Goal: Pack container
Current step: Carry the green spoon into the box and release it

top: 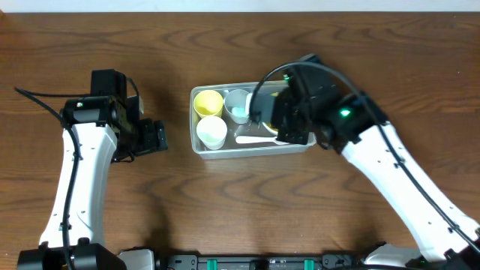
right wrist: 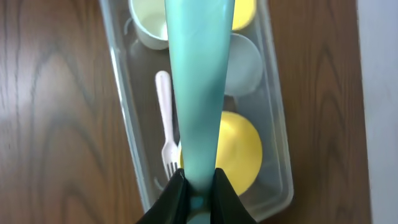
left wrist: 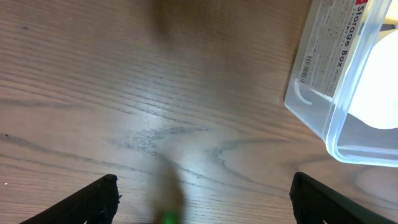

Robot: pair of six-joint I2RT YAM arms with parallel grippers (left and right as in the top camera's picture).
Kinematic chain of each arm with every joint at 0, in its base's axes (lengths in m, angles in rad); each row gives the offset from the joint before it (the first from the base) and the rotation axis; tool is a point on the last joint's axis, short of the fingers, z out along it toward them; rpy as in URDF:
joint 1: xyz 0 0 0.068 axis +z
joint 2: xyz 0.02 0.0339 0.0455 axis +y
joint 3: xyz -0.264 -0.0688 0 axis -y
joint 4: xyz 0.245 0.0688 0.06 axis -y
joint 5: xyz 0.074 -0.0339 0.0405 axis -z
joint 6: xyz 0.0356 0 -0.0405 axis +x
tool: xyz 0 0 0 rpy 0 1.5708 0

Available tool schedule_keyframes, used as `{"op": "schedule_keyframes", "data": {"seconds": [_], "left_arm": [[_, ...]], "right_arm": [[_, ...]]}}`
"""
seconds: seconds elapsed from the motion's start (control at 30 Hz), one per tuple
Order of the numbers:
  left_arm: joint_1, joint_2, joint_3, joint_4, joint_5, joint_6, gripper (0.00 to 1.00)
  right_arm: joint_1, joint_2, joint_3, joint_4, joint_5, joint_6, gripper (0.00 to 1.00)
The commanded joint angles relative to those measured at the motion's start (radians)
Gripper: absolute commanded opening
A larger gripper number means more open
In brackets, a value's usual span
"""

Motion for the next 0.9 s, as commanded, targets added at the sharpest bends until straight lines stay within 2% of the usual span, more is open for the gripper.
{"op": "schedule_keyframes", "data": {"seconds": [0.0,0.1,0.4,0.43,0.53,0.67,0.73,0.87], "left_arm": [[0.003,-0.012,-0.001,-0.001,-0.004,-0.002,0.88],[0.003,-0.012,-0.001,-0.001,-0.004,-0.002,0.88],[0.003,-0.012,-0.001,-0.001,-0.004,-0.002,0.88],[0.003,-0.012,-0.001,-0.001,-0.004,-0.002,0.88],[0.003,-0.012,-0.001,-0.001,-0.004,-0.002,0.88],[0.003,-0.012,-0.001,-0.001,-0.004,-0.002,0.88],[0.003,-0.012,-0.001,-0.001,-0.004,-0.002,0.88],[0.003,-0.012,-0.001,0.000,-0.004,-0.002,0.88]], "right_arm": [[0.008,0.061,0.014,0.001,0.039,-0.104,0.01],[0.006,0.117,0.014,-0.007,0.039,-0.103,0.02],[0.006,0.241,0.014,-0.024,0.037,-0.047,0.16],[0.006,0.248,0.014,-0.029,0.037,-0.047,0.27],[0.006,0.248,0.014,-0.033,0.037,-0.047,0.43],[0.006,0.248,0.014,-0.031,0.037,-0.047,0.47],[0.006,0.245,0.014,-0.027,0.037,-0.035,0.44],[0.003,0.233,0.014,0.038,0.058,0.116,0.44]]}}
